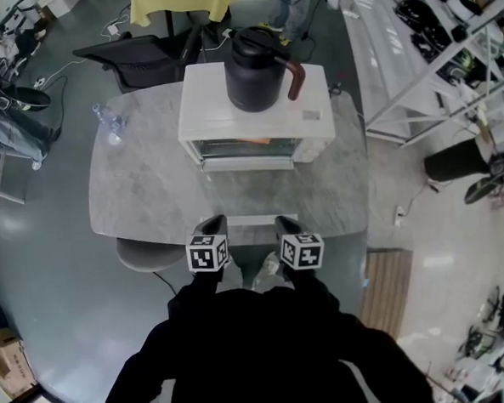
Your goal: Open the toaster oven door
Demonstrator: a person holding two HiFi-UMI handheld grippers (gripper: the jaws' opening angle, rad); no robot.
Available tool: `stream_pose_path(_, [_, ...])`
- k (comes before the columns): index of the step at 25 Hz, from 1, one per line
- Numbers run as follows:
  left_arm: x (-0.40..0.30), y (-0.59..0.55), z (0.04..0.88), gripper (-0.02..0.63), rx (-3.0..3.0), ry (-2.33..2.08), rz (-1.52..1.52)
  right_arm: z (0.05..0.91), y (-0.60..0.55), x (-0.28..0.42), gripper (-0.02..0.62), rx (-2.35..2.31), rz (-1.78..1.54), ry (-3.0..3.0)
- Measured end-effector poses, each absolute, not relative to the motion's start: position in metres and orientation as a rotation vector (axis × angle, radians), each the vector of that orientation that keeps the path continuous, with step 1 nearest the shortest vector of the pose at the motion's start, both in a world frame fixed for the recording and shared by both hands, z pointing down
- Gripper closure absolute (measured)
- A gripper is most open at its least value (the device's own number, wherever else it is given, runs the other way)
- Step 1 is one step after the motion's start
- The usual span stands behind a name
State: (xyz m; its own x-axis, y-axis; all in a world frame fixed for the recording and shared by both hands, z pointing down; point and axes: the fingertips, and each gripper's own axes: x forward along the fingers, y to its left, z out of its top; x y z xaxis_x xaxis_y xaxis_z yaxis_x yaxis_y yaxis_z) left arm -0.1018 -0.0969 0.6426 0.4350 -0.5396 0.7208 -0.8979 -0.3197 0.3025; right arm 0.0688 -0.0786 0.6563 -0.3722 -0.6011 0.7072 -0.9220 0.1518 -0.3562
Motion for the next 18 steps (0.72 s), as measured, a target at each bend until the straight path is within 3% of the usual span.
stream_pose_path(18, [-0.078, -0.138, 0.526, 0.604, 2.251, -1.251, 0.422, 0.524, -0.127, 0.067, 0.594, 1.599, 0.741, -2.328])
